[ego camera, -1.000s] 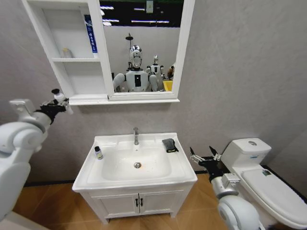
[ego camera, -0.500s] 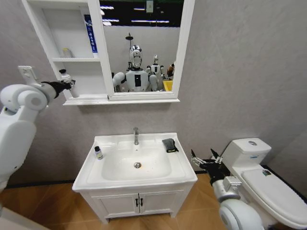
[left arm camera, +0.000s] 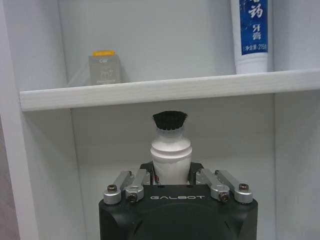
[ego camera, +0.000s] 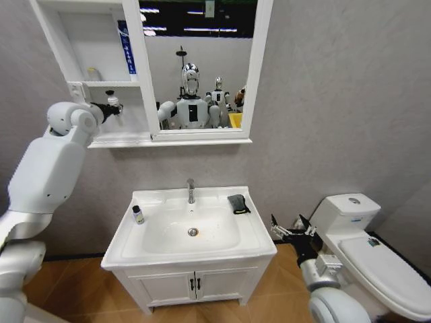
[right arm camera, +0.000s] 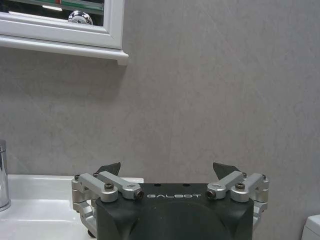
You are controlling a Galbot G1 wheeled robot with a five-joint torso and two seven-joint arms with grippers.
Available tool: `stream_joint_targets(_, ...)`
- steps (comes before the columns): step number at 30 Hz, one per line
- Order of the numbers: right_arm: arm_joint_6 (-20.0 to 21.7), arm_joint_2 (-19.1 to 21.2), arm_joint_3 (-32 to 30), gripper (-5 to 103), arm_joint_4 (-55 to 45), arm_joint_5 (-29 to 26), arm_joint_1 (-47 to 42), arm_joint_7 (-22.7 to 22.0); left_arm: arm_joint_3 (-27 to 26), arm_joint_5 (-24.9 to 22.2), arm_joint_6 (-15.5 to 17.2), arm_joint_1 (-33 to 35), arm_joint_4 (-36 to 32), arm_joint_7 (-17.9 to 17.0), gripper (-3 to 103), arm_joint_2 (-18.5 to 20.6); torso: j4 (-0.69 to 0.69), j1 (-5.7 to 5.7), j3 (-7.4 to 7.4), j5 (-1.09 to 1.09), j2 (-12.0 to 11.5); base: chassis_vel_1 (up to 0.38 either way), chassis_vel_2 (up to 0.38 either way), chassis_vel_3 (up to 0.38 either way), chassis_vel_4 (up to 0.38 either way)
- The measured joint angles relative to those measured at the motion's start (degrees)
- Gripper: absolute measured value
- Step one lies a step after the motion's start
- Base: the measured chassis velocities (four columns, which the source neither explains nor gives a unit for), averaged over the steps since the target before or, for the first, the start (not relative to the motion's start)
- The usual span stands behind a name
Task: Move facial cleanser and shampoo from washbasin to cabinet, then wipe washbasin with towel.
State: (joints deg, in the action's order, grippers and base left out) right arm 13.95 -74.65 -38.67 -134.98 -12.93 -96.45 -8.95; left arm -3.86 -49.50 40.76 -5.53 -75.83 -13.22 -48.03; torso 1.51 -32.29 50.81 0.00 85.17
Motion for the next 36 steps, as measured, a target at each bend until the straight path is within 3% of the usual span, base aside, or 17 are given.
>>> stream_joint_targets(8,0.0,0.3,0.02,100,0.75,0.0,0.41,-0.03,-1.02,3.79,1.2,0.15,3.17,0.86,33,-0.33,-0.01,0.0,0.0,-0.02,0.0,0.0,0.0,0.0,0.0)
stream_joint_targets(36,-0.25,0.85,0.14,100,2.34,-0.72,1.6,0.0,-1.42,3.57,1.44,1.6,3.71,-1.73,30,-1.16,0.0,0.0,0.0,0.0,0.0,0.0,0.0,0.0,0.0)
